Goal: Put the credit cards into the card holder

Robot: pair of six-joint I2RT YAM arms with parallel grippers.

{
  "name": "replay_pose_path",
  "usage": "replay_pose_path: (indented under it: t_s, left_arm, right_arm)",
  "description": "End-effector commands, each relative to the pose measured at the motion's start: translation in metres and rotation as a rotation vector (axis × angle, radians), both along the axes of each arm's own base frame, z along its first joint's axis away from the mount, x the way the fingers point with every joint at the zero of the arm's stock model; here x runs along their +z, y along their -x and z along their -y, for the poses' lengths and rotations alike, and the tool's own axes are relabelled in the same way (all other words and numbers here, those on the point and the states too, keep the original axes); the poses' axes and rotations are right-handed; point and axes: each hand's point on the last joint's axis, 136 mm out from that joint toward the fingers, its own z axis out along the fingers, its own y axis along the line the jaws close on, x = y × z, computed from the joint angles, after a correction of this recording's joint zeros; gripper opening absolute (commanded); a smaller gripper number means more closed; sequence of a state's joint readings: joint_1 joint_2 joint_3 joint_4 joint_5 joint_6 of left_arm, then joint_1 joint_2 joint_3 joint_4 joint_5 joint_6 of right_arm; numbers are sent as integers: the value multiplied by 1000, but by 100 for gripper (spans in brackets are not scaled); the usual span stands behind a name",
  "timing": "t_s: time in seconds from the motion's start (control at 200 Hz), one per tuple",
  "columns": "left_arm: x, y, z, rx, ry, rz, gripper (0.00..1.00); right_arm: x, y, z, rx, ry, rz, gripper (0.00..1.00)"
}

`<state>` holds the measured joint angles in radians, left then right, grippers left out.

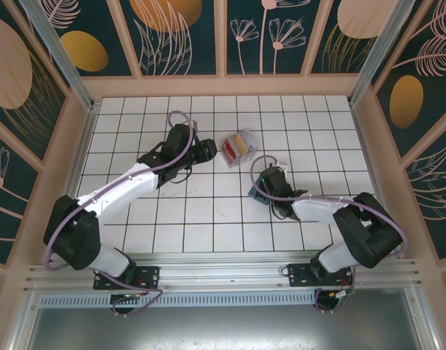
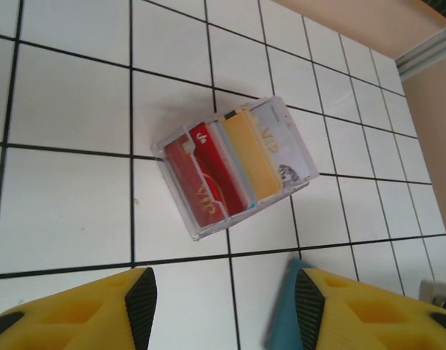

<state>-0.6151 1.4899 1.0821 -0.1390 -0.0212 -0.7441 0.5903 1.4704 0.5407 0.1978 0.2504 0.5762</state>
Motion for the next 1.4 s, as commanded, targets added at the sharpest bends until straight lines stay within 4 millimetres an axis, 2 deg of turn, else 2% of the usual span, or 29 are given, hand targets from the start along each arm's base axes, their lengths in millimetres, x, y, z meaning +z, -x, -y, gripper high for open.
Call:
replay_pose_path:
  t_s: [0.0, 0.1, 0.165, 0.24, 0.3, 0.38, 0.425, 0.44, 0.475, 0.566, 0.616, 0.696, 0.776, 0.881, 1.001, 1.026, 1.051, 1.066, 1.166, 1.236, 1.321, 1.396]
  left_arm:
    - [-31, 5, -20, 47, -76, -53, 56]
    - [-34, 1, -32, 88, -59, -53, 56]
    - [-33, -3, -43, 120, -48, -50, 58]
    - [-28, -9, -56, 167, -39, -38, 61]
    - [-23, -15, -68, 207, -37, -23, 62]
    - [-17, -24, -81, 252, -16, -7, 65]
    - [-13, -29, -89, 273, 2, 4, 65]
    - [-20, -27, -93, 281, -3, -8, 66]
    - [-19, -29, -100, 300, 5, 0, 66]
    - [-13, -34, -121, 353, 10, 31, 66]
    - [-9, -36, -137, 398, -3, 51, 73]
    - [-1, -36, -161, 458, -32, 87, 83]
    - [6, -35, -182, 500, -85, 127, 98]
    - [11, -32, -210, 569, -179, 159, 99]
    - [12, -22, -246, 685, -234, 200, 99]
    - [10, -20, -254, 711, -237, 208, 99]
    - [10, -17, -261, 734, -236, 221, 99]
    - [8, -15, -265, 746, -235, 228, 99]
    - [-2, -1, -291, 841, -256, 268, 99]
    - [-4, 7, -301, 875, -297, 306, 99]
    - [-9, 15, -305, 861, -351, 367, 99]
    - [-12, 22, -302, 803, -400, 452, 99]
  right_arm:
    - [-17, -11, 12, 2, 12, -94, 0]
    - [-3, -39, 13, -7, -7, -57, 0]
    - [10, -56, 12, -3, -27, -28, 7]
    - [29, -73, 13, 11, -60, 5, 10]
    - [46, -86, 11, 31, -88, 29, 18]
    - [68, -95, 3, 81, -125, 48, 35]
    - [82, -100, 1, 97, -122, 70, 40]
    - [87, -101, 2, 102, -118, 79, 41]
    - [98, -103, 3, 105, -108, 98, 43]
    - [128, -106, 15, 94, -70, 162, 47]
    - [146, -106, 24, 84, -42, 211, 49]
    - [176, -104, 50, 25, 28, 300, 55]
    - [192, -101, 76, -41, 90, 357, 65]
    - [190, -96, 114, -136, 140, 391, 71]
    - [174, -88, 147, -196, 142, 437, 72]
    - [173, -85, 156, -239, 156, 472, 76]
    - [171, -80, 163, -276, 173, 510, 96]
    - [169, -77, 168, -298, 187, 531, 99]
    - [165, -55, 194, -419, 246, 656, 99]
    - [154, -50, 206, -458, 269, 635, 99]
    - [139, -46, 216, -494, 304, 588, 99]
    - [133, -44, 215, -462, 326, 613, 99]
